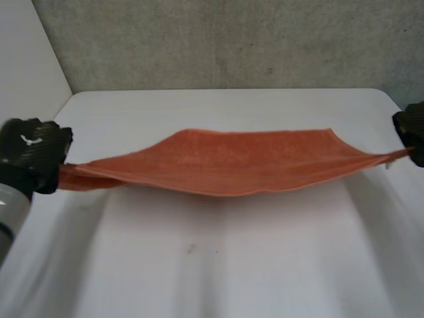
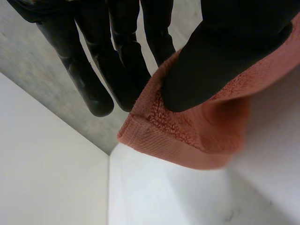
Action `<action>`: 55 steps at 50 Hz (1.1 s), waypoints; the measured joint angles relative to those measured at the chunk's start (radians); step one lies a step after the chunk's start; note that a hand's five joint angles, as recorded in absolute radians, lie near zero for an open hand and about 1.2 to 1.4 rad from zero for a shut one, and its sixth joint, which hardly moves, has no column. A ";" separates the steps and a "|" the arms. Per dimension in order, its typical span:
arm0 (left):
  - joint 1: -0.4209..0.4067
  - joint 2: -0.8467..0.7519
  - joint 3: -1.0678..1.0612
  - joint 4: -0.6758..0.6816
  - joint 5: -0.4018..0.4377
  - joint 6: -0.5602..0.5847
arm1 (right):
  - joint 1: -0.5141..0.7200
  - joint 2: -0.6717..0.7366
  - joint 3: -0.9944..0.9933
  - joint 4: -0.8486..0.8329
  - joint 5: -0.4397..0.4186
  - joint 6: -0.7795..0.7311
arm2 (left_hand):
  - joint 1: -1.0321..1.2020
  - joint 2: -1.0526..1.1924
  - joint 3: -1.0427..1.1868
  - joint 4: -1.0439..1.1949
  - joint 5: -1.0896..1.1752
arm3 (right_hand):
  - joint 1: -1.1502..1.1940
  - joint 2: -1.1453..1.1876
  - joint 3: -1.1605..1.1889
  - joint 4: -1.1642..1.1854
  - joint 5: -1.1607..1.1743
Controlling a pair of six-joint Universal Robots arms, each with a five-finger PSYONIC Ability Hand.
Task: Fold the laundry
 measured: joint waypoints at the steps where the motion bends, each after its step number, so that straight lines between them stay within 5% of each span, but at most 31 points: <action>1: 0.001 0.030 0.007 -0.032 0.001 0.001 | -0.009 -0.019 -0.011 0.044 -0.002 -0.028 | 0.000 0.000 0.000 0.000 0.000 | 0.000 0.000 0.000 0.000 0.000; 11: 0.009 0.066 0.027 -0.141 0.012 0.005 | -0.036 -0.082 -0.052 0.277 -0.023 -0.208 | 0.001 0.001 0.000 0.000 0.000 | 0.001 0.000 0.000 0.000 0.000; 23: 0.010 -0.435 0.195 -0.075 0.040 0.014 | 0.053 0.271 -0.154 0.260 0.049 -0.224 | 0.001 0.001 0.000 0.000 0.000 | 0.000 0.000 0.000 0.000 0.000; 32: -0.003 -0.631 0.646 0.029 0.034 0.024 | 0.211 0.441 -0.575 0.057 0.216 -0.111 | 0.004 0.001 0.001 0.001 0.000 | 0.001 0.005 0.000 0.000 0.000; 38: -0.004 -0.593 0.876 0.366 0.016 0.019 | 0.239 0.398 -0.812 -0.304 0.270 0.074 | 0.004 0.001 0.001 0.001 0.000 | 0.001 0.005 0.000 0.000 0.000; 44: -0.016 -0.502 0.828 0.626 -0.021 0.008 | 0.235 0.277 -0.703 -0.504 0.263 0.144 | 0.004 0.001 0.001 0.001 0.007 | 0.001 0.005 0.000 0.000 0.000; 55: -0.030 -0.500 0.539 0.607 -0.030 -0.093 | 0.227 0.238 -0.359 -0.516 0.212 0.150 | 0.004 0.001 0.001 0.001 0.007 | 0.001 0.005 0.000 0.000 0.000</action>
